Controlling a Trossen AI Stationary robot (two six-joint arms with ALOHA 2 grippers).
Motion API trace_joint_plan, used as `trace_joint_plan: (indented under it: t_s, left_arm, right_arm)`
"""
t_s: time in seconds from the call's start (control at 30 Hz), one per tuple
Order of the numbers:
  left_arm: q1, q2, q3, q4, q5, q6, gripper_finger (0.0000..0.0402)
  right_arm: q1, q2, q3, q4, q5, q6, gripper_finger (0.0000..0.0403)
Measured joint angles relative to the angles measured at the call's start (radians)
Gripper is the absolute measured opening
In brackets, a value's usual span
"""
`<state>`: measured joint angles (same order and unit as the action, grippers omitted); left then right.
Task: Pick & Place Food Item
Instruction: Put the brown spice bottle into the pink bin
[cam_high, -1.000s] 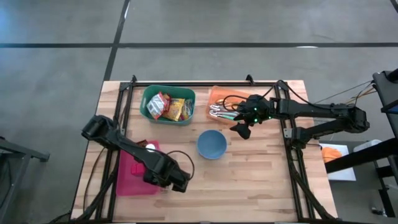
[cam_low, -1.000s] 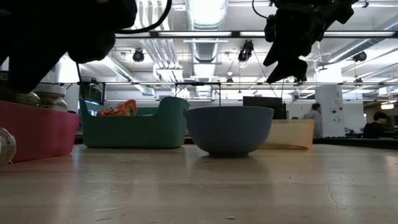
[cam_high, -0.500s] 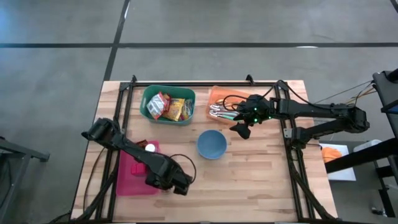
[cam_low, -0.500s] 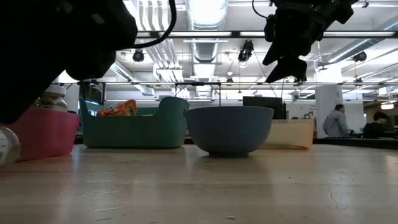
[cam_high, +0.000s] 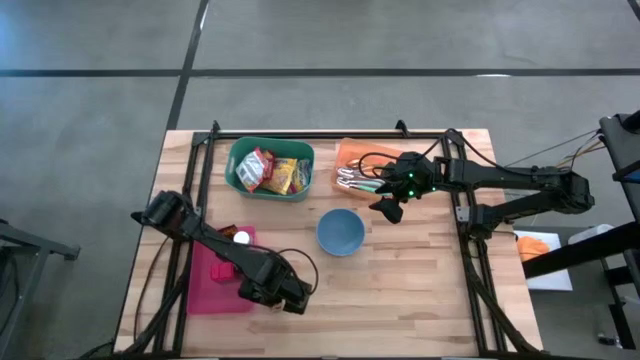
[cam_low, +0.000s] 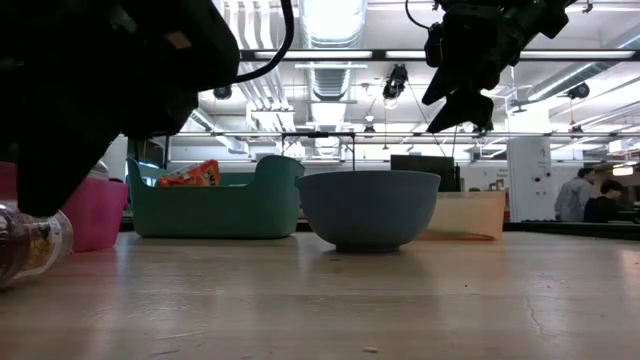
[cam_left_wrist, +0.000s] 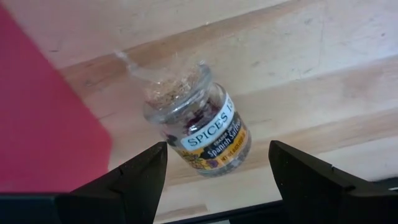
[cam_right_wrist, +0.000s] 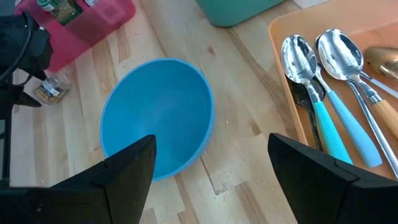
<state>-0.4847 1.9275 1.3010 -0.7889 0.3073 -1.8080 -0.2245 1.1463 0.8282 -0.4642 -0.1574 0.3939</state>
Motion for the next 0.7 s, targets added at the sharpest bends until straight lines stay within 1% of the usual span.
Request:
trace_joint_plan:
  t_s: [0.13,0.27,0.53,0.7]
  left_arm:
    - [0.002,0.002,0.000,0.003,-0.005,-0.008,0.0280]
    - [0.002,0.002,0.000,0.003,-0.041,-0.033,0.0280]
    - [0.006,0.002,-0.006,0.012,-0.071,-0.048,0.0280]
    - [0.006,0.002,-0.046,0.049,-0.071,-0.026,0.0266]
  right_arm:
    - [0.000,0.000,0.000,0.000,0.000,0.000,0.0306]
    - [0.000,0.000,0.000,0.006,0.000,0.000,0.0306]
    - [0.000,0.000,0.000,0.007,0.000,-0.001,0.0306]
    - [0.000,0.000,0.000,0.007,0.000,-0.004,0.0306]
